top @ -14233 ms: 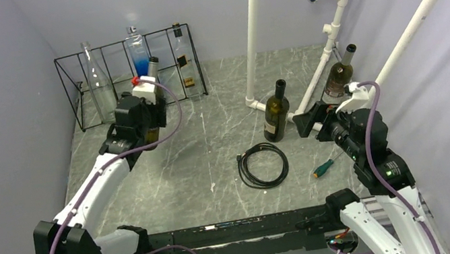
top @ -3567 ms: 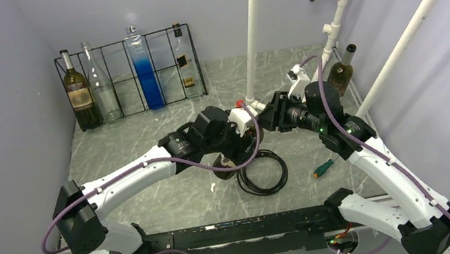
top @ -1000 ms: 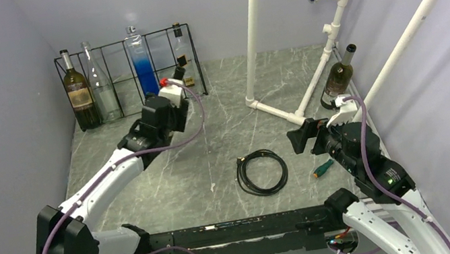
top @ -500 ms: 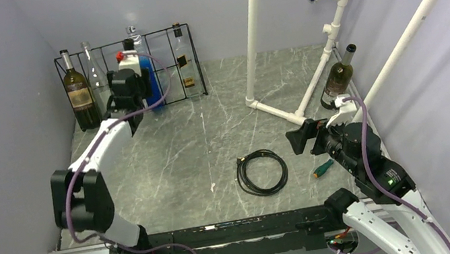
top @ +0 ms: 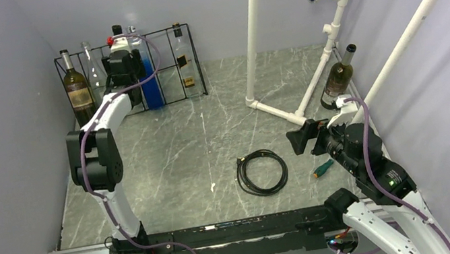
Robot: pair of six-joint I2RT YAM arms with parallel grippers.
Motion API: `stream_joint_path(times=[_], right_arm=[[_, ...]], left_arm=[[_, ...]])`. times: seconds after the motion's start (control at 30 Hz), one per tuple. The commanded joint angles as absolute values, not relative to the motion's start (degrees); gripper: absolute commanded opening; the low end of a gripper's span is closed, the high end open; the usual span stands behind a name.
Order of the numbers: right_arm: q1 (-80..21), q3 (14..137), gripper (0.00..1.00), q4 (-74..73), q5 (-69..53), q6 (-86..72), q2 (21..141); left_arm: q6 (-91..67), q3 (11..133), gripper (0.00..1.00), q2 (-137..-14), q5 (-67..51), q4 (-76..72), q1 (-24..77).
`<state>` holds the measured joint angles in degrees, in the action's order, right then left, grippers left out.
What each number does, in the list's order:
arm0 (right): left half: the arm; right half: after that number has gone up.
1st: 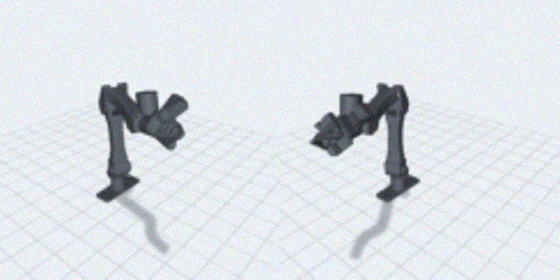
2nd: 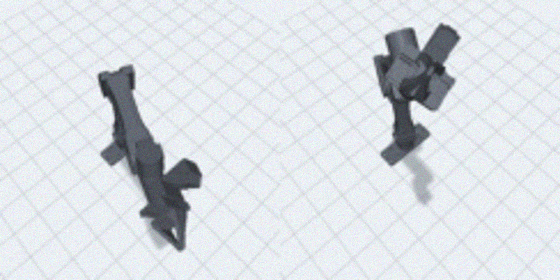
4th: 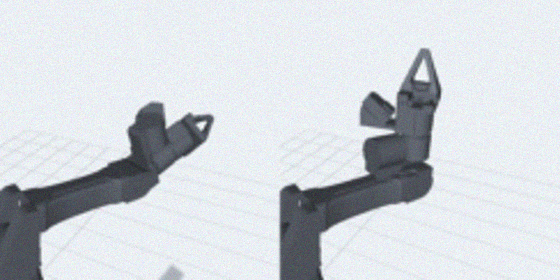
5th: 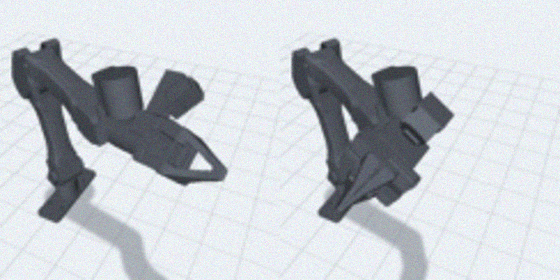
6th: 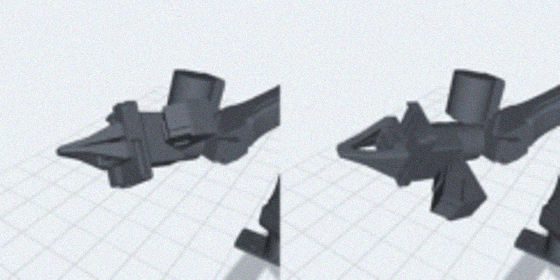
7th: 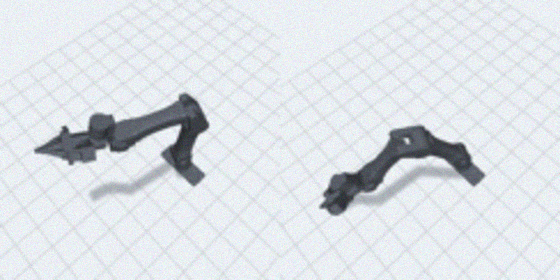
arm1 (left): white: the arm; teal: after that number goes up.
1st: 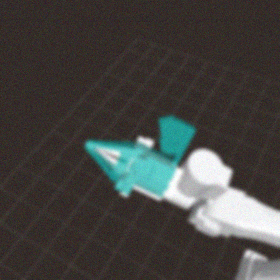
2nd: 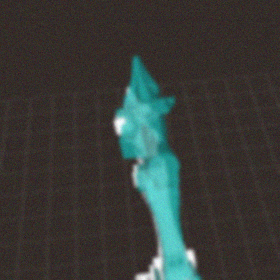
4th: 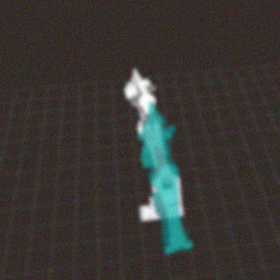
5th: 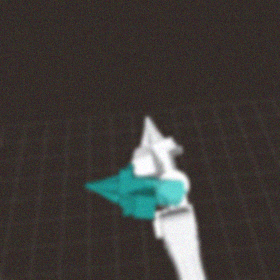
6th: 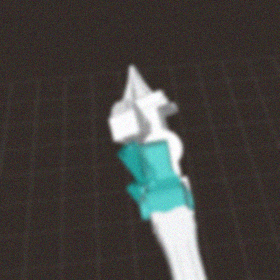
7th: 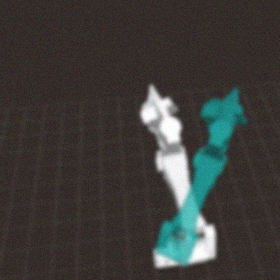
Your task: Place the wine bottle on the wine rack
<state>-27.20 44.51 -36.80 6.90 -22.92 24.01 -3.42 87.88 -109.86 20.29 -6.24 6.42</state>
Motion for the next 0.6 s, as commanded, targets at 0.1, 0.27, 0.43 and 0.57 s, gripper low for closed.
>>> stream_joint_path(times=[0.1, 0.27, 0.43, 0.57], right_arm=[[-27.4, 44.7, 1.0, -35.0, 7.1, -22.8, 24.4], [-27.4, 44.6, 1.0, -35.0, 7.1, -22.9, 24.5], [-27.4, 44.9, 1.0, -35.2, 7.4, -22.9, 25.1], [-27.4, 44.8, 1.0, -35.2, 7.8, -23.1, 24.9]], left_arm=[[-7.6, 91.8, 0.0, -110.6, 21.8, -13.1, 4.9], [-9.4, 92.3, 0.0, -112.4, 18.8, -12.3, 2.5], [-11.0, 93.3, 0.0, -114.2, 15.6, -11.8, 1.5], [-11.3, 93.8, 0.0, -115.1, 15.0, -11.5, 1.3]])
